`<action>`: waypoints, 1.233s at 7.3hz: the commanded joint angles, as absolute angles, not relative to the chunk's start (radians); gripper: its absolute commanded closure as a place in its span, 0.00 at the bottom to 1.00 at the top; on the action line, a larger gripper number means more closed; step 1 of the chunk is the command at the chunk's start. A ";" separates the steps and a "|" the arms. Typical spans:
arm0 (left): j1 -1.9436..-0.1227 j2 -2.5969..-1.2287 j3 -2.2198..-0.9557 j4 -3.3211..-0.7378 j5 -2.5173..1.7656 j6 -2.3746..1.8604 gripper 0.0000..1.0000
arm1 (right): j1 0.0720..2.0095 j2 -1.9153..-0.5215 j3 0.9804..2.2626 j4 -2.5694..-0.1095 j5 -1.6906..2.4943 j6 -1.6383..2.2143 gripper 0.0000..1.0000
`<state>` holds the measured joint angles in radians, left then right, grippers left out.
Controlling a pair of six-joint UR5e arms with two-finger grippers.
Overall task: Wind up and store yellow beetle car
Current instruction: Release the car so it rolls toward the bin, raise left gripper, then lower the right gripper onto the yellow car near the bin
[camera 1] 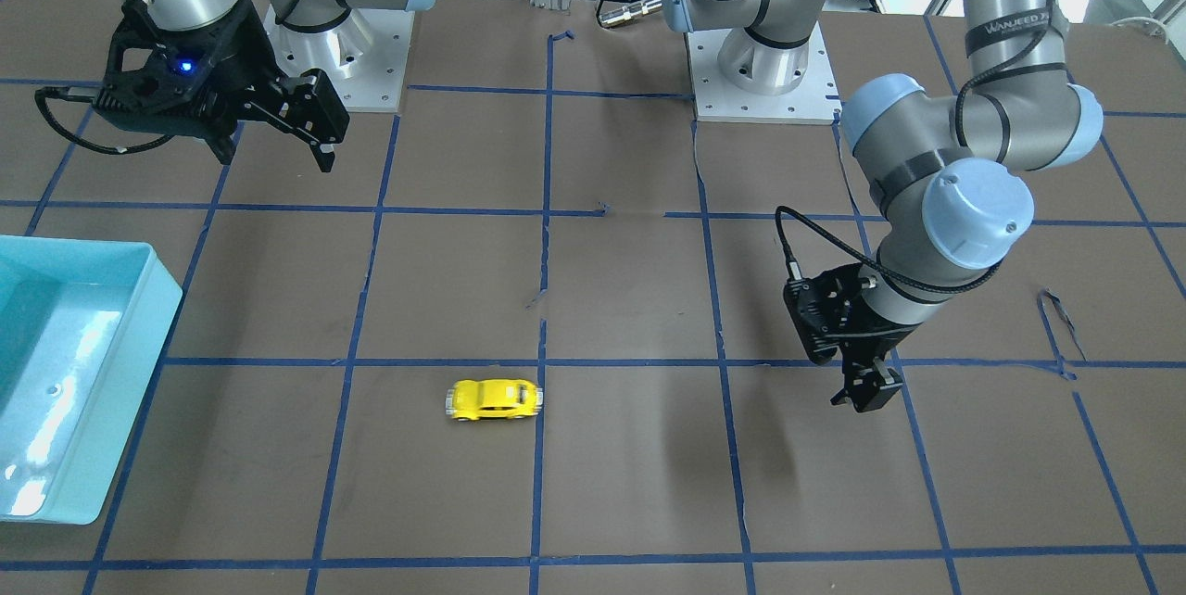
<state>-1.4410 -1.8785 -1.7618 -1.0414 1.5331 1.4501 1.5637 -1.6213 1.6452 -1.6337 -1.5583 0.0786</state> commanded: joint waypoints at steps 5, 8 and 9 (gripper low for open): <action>-1.582 -1.701 -1.534 -1.436 1.539 0.394 0.00 | 1.540 -1.572 1.661 -1.658 -1.677 -0.134 0.00; -1.624 -1.638 -1.533 -1.457 1.619 0.064 0.00 | 1.505 -1.491 1.661 -1.804 -1.674 -0.602 0.00; -1.634 -1.635 -1.548 -1.459 1.624 -0.021 0.00 | 1.450 -1.462 1.661 -1.804 -1.671 -0.820 0.00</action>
<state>-1.6164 -1.6455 -1.5388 -1.4542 1.6026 0.0983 1.5016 -1.4985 1.6612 -1.7853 -1.6738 -0.5620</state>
